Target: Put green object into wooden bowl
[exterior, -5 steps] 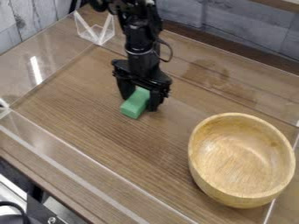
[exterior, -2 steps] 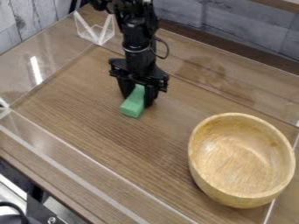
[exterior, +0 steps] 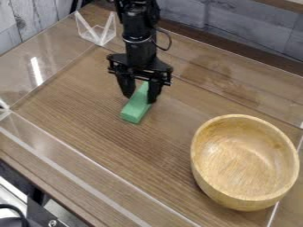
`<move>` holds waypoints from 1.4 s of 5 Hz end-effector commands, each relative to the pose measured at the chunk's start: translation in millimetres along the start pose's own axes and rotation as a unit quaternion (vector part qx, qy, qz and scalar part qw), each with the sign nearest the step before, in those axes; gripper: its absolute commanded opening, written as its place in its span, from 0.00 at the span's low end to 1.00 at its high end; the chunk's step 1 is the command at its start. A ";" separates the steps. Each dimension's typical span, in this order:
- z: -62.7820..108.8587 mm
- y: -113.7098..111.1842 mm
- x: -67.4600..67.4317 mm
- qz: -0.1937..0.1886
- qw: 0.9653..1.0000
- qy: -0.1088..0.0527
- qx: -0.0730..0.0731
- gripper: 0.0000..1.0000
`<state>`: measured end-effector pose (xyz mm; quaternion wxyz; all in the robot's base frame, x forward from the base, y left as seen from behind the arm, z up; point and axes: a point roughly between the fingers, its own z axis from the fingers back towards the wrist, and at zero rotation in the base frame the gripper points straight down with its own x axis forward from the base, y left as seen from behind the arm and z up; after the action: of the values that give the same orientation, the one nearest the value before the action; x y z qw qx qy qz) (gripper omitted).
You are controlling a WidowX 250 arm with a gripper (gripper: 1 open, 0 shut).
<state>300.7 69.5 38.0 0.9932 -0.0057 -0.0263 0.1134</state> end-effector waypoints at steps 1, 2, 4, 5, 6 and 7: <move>20.7 0.4 21.4 -0.024 0.999 -0.043 0.001 0.00; 17.9 1.8 26.3 -0.050 0.998 -0.038 0.000 1.00; 5.0 18.3 24.1 -0.068 0.997 -0.020 0.001 1.00; 0.4 27.3 24.6 -0.106 0.994 -0.015 -0.001 0.00; 3.3 29.9 22.9 -0.117 0.993 -0.021 -0.003 0.00; 12.9 31.7 21.0 -0.125 0.992 -0.029 -0.007 0.00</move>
<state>308.7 98.6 31.0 0.9994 -0.0181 -0.0259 -0.0130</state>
